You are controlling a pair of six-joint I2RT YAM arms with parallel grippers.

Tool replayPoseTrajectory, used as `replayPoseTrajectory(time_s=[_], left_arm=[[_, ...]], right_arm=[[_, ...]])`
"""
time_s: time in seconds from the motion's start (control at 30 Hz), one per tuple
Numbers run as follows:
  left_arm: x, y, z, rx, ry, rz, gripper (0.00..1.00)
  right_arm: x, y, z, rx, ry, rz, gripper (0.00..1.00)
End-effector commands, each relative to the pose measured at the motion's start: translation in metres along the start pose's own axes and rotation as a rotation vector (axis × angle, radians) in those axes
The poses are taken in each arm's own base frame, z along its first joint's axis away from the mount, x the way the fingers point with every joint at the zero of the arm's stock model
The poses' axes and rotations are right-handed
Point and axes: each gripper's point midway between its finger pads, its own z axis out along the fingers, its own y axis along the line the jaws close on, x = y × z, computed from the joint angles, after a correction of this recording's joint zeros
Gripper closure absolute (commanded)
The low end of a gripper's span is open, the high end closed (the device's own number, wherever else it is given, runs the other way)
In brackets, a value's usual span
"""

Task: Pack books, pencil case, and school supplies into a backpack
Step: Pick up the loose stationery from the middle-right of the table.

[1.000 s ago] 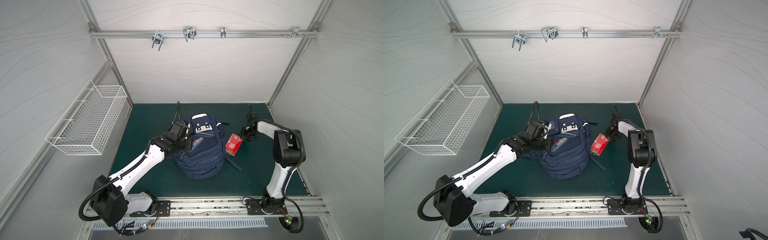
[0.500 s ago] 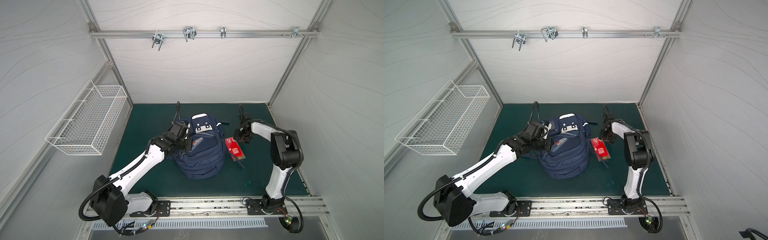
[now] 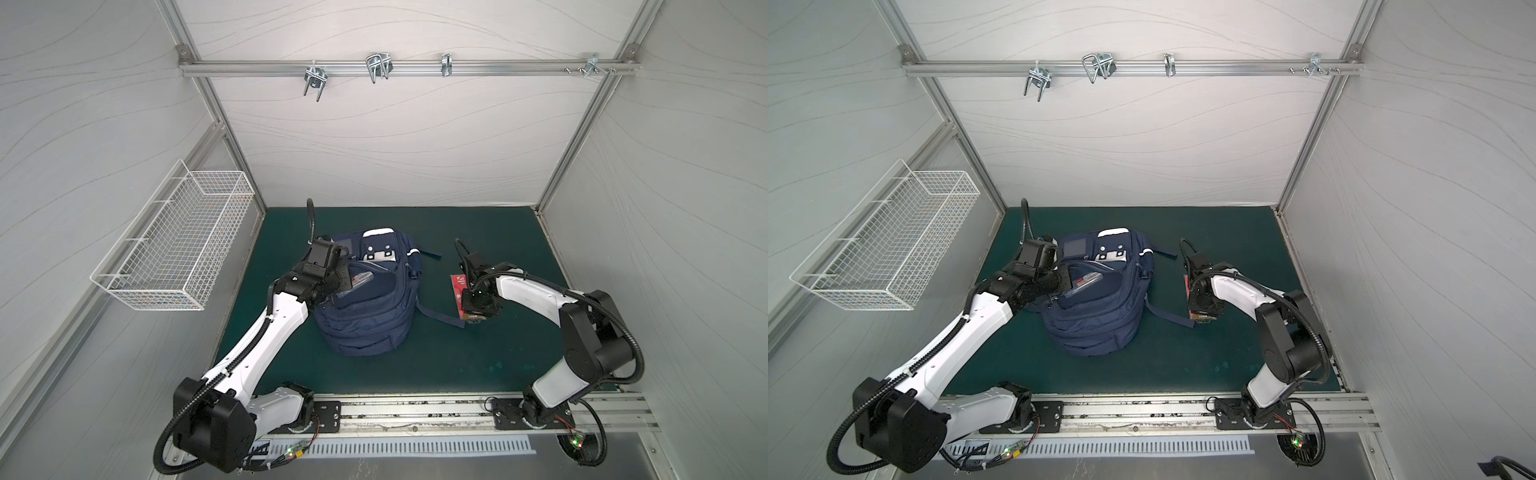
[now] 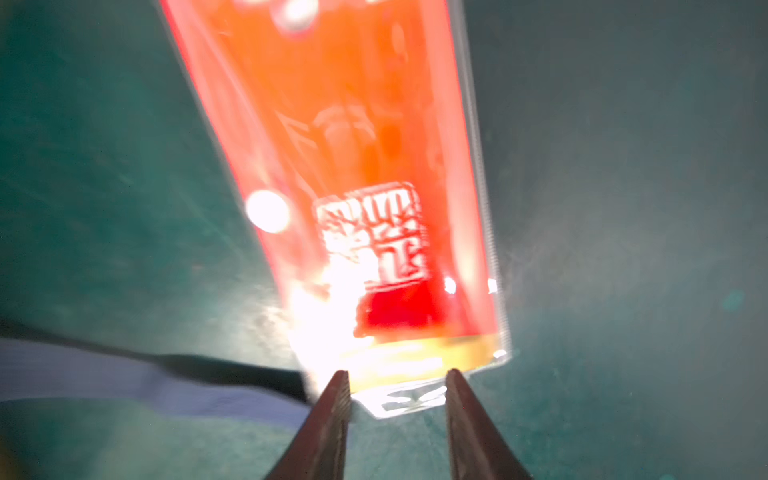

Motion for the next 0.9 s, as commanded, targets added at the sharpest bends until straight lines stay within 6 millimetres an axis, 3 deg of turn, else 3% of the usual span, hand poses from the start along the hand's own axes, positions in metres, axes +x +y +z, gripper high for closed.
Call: replayPoseTrajectory(time_s=[0.0, 0.13, 0.23, 0.43, 0.63, 0.73, 0.87], left_arm=[[-0.053, 0.001, -0.032, 0.034, -0.218, -0.098, 1.00], [-0.047, -0.035, -0.028, 0.230, -0.178, -0.084, 1.00], [-0.042, -0.049, -0.022, 0.288, -0.123, -0.059, 1.00], [-0.038, -0.056, -0.019, 0.322, -0.096, -0.054, 1.00], [-0.038, -0.055, -0.021, 0.322, -0.111, -0.049, 1.00], [-0.038, -0.054, -0.022, 0.314, -0.116, -0.045, 1.00], [-0.038, -0.058, -0.023, 0.334, -0.110, -0.047, 1.00]], right_arm=[[0.003, 0.007, 0.001, -0.018, 0.002, -0.018, 0.61], [0.001, 0.022, 0.005, -0.040, 0.011, -0.080, 0.53], [-0.007, 0.030, 0.002, -0.019, -0.006, -0.105, 0.53], [-0.028, 0.050, -0.003, -0.026, -0.033, -0.030, 0.50], [-0.042, 0.071, 0.016, -0.039, 0.016, 0.114, 0.57], [-0.042, 0.069, 0.022, 0.011, 0.030, 0.157, 0.64], [-0.040, 0.063, 0.018, 0.036, 0.012, 0.191, 0.65]])
